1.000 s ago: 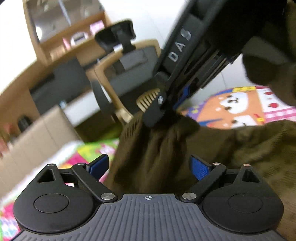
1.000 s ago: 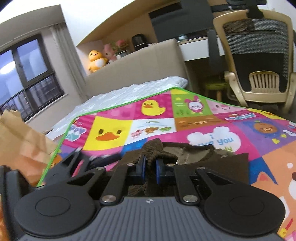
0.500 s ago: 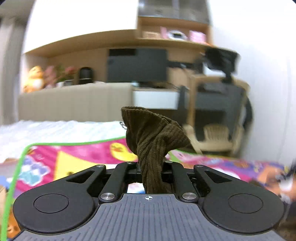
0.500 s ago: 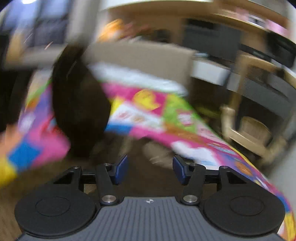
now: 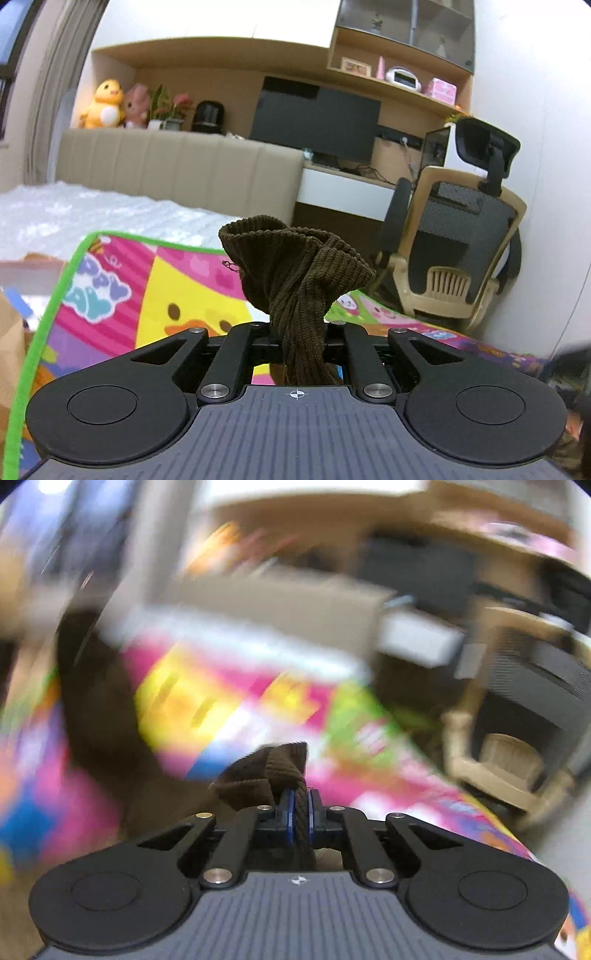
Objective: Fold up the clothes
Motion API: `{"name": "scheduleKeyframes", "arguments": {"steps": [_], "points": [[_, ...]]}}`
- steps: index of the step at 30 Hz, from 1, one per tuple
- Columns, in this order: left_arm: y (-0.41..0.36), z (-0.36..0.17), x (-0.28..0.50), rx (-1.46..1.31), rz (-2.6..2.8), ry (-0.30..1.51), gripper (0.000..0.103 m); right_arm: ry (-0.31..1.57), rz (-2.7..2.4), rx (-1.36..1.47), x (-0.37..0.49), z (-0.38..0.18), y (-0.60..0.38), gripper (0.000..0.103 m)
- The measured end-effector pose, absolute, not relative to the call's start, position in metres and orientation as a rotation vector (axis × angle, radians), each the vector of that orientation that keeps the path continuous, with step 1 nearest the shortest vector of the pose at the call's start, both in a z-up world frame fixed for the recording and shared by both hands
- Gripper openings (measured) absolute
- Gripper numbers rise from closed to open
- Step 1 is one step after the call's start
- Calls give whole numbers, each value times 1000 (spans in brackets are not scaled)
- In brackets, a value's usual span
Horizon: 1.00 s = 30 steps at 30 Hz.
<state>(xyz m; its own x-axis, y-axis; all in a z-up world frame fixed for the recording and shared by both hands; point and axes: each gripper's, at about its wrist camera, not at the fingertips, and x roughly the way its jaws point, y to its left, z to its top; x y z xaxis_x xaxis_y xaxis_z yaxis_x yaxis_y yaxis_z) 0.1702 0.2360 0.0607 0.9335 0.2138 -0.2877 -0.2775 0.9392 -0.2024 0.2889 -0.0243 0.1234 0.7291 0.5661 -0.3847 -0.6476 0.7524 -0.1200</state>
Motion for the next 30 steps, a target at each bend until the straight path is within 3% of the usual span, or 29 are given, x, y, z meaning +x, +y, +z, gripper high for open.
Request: {"name": "scheduleKeyframes", "arguments": {"steps": [5, 9, 11, 12, 13, 15, 21, 23, 24, 25, 27, 30], "points": [[234, 60, 174, -256, 237, 270, 12, 231, 596, -168, 294, 136, -22, 7], [231, 63, 172, -256, 235, 277, 12, 393, 716, -281, 292, 81, 34, 12], [227, 66, 172, -249, 231, 283, 15, 474, 787, -248, 288, 65, 42, 23], [225, 67, 171, -242, 229, 285, 16, 480, 813, -208, 284, 67, 36, 39], [223, 68, 172, -231, 225, 288, 17, 471, 825, -164, 280, 71, 27, 61], [216, 70, 176, -208, 222, 297, 17, 411, 800, -48, 279, 92, -9, 84], [173, 82, 208, -221, 144, 308, 20, 345, 648, 165, 292, 121, -118, 96], [154, 85, 222, -271, 47, 318, 41, 359, 589, 190, 297, 117, -142, 96], [146, 85, 229, -301, -9, 326, 64, 371, 565, 199, 299, 114, -151, 96], [137, 86, 235, -332, -66, 333, 75, 386, 547, 207, 301, 110, -158, 96], [122, 86, 247, -387, -167, 346, 77, 420, 526, 216, 304, 98, -166, 96], [121, 89, 242, -392, -176, 331, 90, 453, 536, 200, 295, 92, -167, 96]]}}
